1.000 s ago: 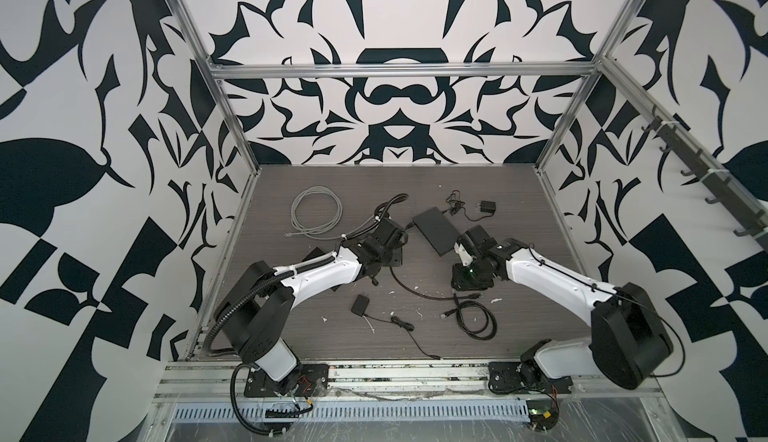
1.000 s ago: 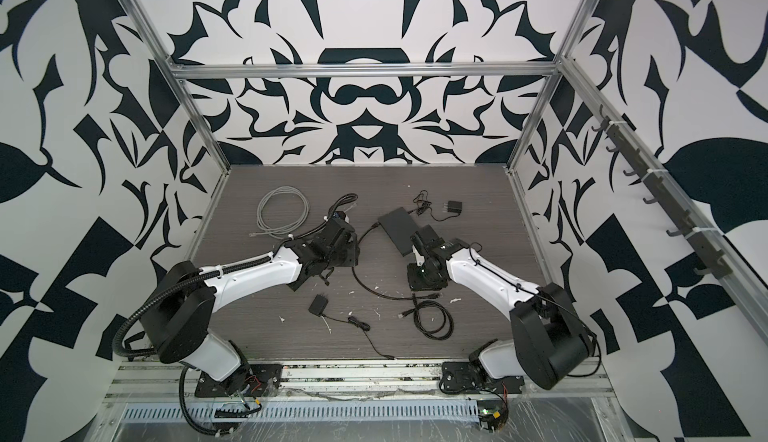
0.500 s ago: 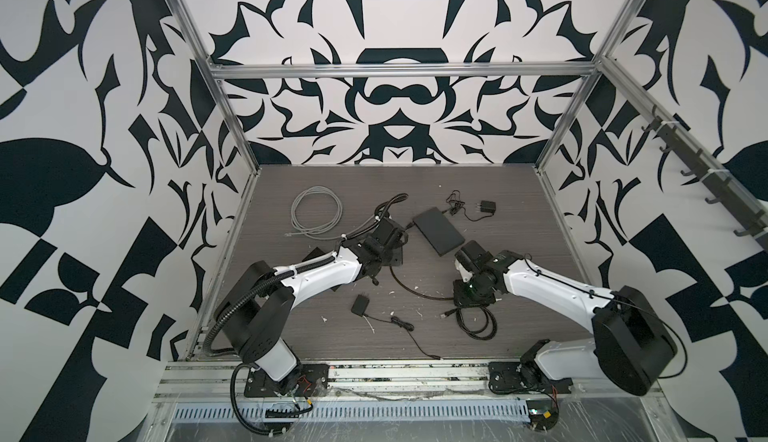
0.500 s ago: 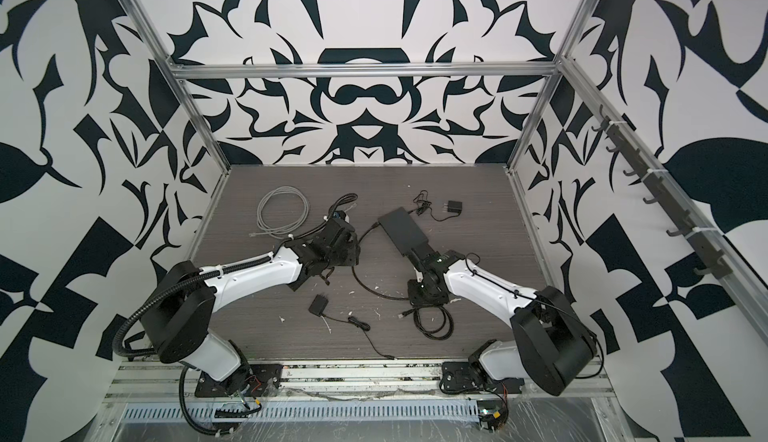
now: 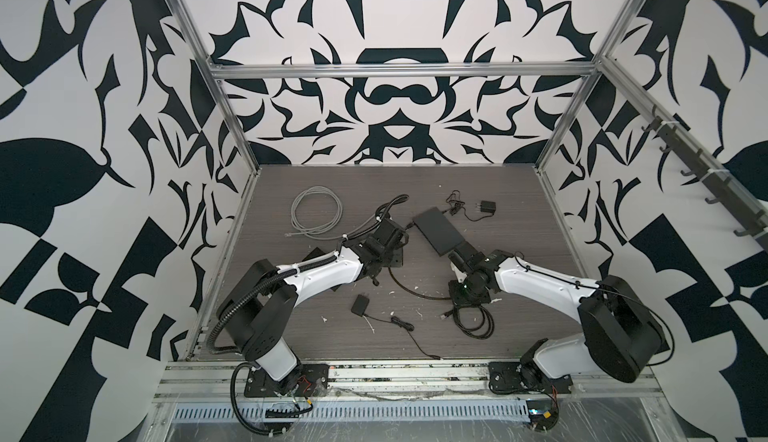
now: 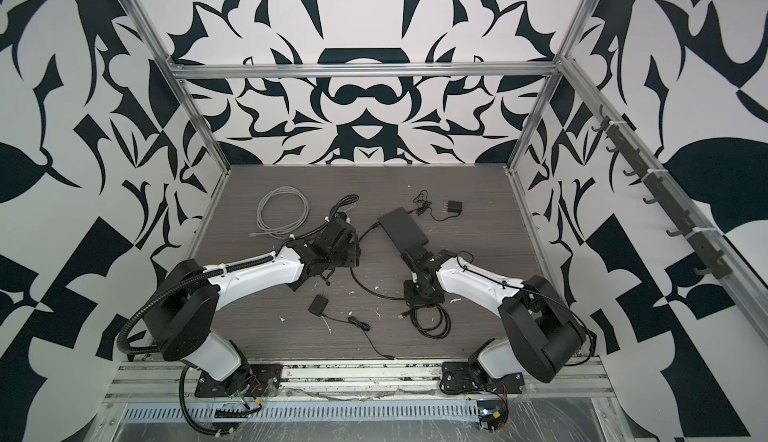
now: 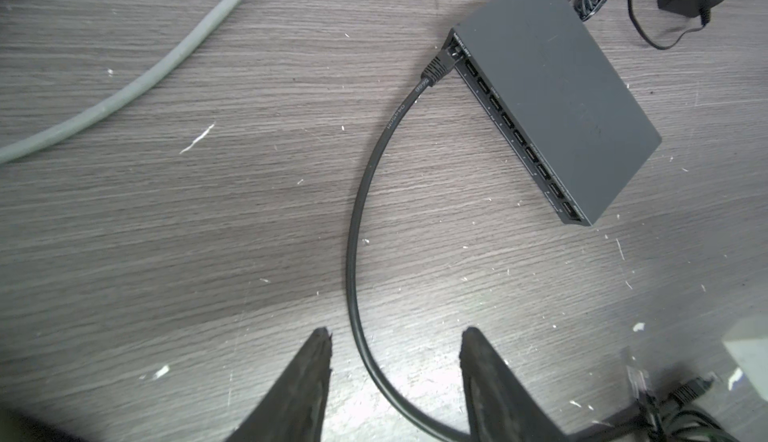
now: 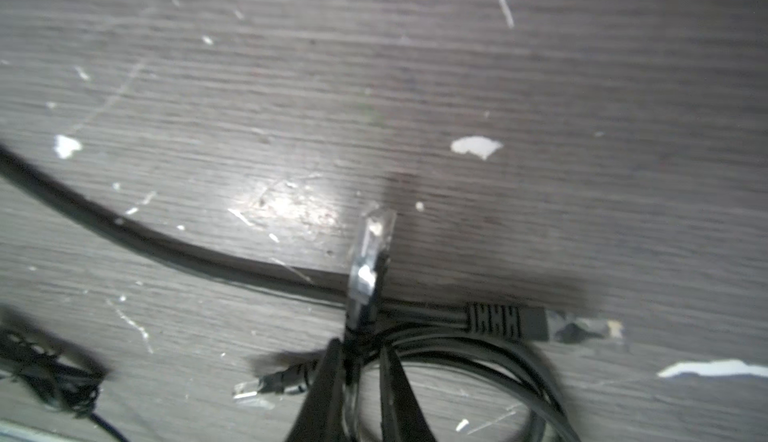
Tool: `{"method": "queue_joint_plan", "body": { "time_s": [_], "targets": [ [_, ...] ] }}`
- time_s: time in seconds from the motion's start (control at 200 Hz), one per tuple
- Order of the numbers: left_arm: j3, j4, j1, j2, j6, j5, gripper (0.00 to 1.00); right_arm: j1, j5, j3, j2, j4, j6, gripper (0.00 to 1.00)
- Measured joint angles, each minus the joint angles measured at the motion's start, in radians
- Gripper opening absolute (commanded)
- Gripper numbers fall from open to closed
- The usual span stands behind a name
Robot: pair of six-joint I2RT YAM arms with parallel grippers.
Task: Insert the plug into the switch port
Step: 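Lift the grasped black ethernet plug off the coil with the right gripper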
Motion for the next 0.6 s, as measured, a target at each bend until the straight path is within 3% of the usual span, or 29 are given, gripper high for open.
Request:
{"method": "queue_joint_plan", "body": {
  "time_s": [0.285,0.45,0.6],
  "targets": [
    [0.008,-0.005,0.000,0.000,0.026,0.013,0.54,0.000,-0.050,0.125,-0.031,-0.046,-0.054,0.14],
    [0.032,-0.013,0.000,0.000,0.045,0.029,0.54,0.000,-0.040,0.187,-0.026,-0.091,-0.073,0.35],
    [0.036,-0.013,0.000,0.000,0.052,0.035,0.54,0.000,-0.031,0.151,-0.037,-0.116,-0.074,0.41]
  ]
}}
